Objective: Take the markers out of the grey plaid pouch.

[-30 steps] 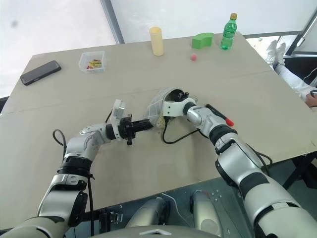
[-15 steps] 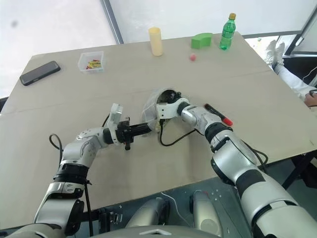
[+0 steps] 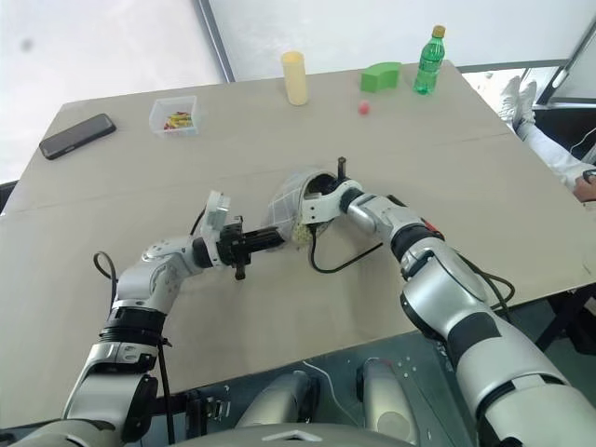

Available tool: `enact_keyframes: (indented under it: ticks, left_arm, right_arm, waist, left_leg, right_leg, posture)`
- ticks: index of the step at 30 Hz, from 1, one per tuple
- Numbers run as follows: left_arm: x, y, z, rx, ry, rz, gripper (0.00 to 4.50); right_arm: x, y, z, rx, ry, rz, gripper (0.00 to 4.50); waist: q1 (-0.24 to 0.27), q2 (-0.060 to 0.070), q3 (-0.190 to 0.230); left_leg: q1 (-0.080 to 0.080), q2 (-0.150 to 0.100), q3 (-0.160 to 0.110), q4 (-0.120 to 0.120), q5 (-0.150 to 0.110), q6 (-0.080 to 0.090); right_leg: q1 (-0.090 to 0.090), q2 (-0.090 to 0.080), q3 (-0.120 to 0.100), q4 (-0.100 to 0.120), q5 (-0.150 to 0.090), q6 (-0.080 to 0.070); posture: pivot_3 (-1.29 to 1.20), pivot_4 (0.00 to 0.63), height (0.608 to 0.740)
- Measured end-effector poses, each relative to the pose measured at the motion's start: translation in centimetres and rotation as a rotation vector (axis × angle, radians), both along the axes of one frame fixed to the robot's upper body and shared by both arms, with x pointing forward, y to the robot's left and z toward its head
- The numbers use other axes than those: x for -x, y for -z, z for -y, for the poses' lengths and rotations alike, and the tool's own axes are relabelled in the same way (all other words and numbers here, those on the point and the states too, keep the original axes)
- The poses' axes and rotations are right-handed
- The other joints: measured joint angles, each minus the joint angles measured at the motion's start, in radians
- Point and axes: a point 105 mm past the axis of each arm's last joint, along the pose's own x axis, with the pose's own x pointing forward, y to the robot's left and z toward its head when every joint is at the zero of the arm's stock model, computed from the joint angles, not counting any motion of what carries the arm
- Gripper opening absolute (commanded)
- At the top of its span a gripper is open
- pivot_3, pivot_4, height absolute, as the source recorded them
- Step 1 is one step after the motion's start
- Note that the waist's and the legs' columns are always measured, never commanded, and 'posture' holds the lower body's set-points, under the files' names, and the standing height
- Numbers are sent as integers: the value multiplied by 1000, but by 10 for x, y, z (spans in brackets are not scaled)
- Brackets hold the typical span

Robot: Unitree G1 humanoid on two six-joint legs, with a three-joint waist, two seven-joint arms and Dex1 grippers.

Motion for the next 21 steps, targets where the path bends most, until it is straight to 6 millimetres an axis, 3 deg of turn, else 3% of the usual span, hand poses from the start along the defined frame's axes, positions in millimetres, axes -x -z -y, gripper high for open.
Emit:
enact_keyframes:
  ticks: [4, 11, 16, 21]
  left_arm:
    - [-7, -6, 0, -3, -8, 39, 0]
    - [-37, -17, 1, -33, -95, 175, 0]
    - [-48, -19, 7, -1, -66, 194, 0]
    - [-59, -37, 9, 42, -21, 162, 0]
  right_arm:
    - [-1, 4, 16, -41, 26, -38, 20]
    - [-1, 10, 62, -118, 105, -138, 20]
    - [8, 15, 71, -154, 112, -202, 20]
    - [12, 9, 72, -202, 138, -242, 20]
  waist:
    - [-2, 0, 0]
    - [7, -1, 0]
    - [3, -1, 0]
    - [4, -1, 0]
  left_leg:
    - [0, 0, 0, 0, 0, 0]
    - [0, 0, 0, 1, 0, 0]
    - [-1, 0, -1, 1, 0, 0]
    - [-2, 0, -1, 3, 0, 1]
  right_leg:
    - [0, -1, 1, 0, 0, 0]
    - [1, -2, 0, -1, 0, 0]
    - [0, -2, 0, 0, 0, 0]
    - [1, -2, 0, 0, 0, 1]
  posture:
    - [0, 150, 740]
    - [0, 150, 740]
    - [0, 150, 740]
    - [0, 150, 740]
